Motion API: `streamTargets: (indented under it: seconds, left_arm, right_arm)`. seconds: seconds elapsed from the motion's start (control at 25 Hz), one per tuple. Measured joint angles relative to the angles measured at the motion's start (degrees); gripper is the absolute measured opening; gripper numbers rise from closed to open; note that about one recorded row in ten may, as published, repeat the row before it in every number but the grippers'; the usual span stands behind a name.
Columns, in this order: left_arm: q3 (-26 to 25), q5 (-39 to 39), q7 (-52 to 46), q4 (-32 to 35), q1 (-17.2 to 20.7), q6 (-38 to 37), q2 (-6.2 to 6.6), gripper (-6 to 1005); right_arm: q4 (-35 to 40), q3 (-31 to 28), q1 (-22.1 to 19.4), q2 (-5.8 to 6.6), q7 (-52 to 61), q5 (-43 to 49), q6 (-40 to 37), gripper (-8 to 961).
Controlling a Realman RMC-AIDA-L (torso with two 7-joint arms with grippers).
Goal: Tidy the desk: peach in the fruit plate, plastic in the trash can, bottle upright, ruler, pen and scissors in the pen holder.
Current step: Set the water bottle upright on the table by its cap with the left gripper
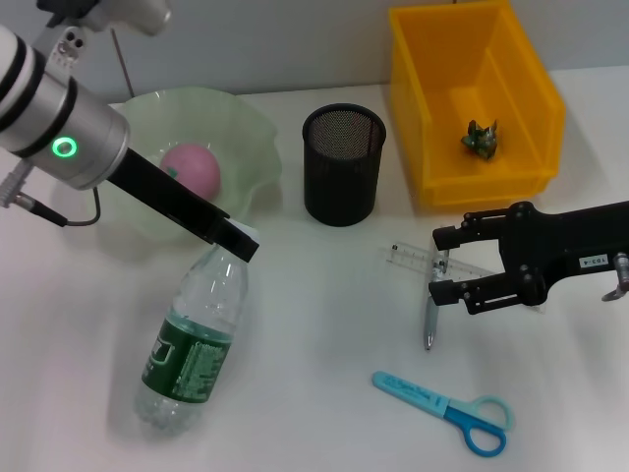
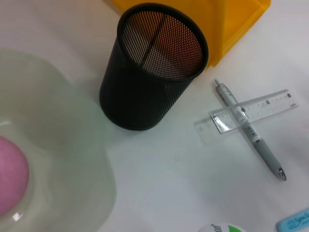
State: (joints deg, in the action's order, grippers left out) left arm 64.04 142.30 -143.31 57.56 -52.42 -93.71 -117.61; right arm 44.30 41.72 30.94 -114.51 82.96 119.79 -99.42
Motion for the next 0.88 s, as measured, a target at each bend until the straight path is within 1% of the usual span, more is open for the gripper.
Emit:
streamTargets:
  seconds: [0.04, 0.24, 0.56, 0.64, 0.76, 0.88]
  left_arm:
    - [-1.14, 0.00, 0.10, 0.67, 0.31, -1.01, 0.07, 435]
    - [-3.43, -0.26, 0.62, 2.13, 0.83, -3.17, 0.23, 435]
    - [-5.29, -0.52, 1.37, 3.98, 1.41, -5.25, 0.29, 435]
    - [-6.85, -0.48, 1.85, 4.67, 1.45, -6.45, 0.31, 435]
    - [-7.25, -0.40, 1.90, 4.99, 1.51, -6.84, 0.42, 435]
    - [-7.47, -0.50, 1.96, 6.75, 2.25, -7.76, 0.81, 435]
  right_arm:
    - [0.00, 0.00, 0.02, -0.05, -0.05, 0.00, 0.06, 771]
    - [0.00, 0.02, 0.15, -0.09, -0.05, 0.00, 0.03, 771]
    - [-0.01, 0.02, 0.25, -0.10, 0.00, 0.00, -0.05, 771]
    - [-0.01, 0.03, 0.30, -0.10, 0.01, 0.00, -0.07, 771]
    - [-0.01, 0.03, 0.34, -0.10, 0.02, 0.00, -0.08, 771]
    - [-0.01, 0.03, 0.35, -0.10, 0.04, 0.00, -0.08, 771]
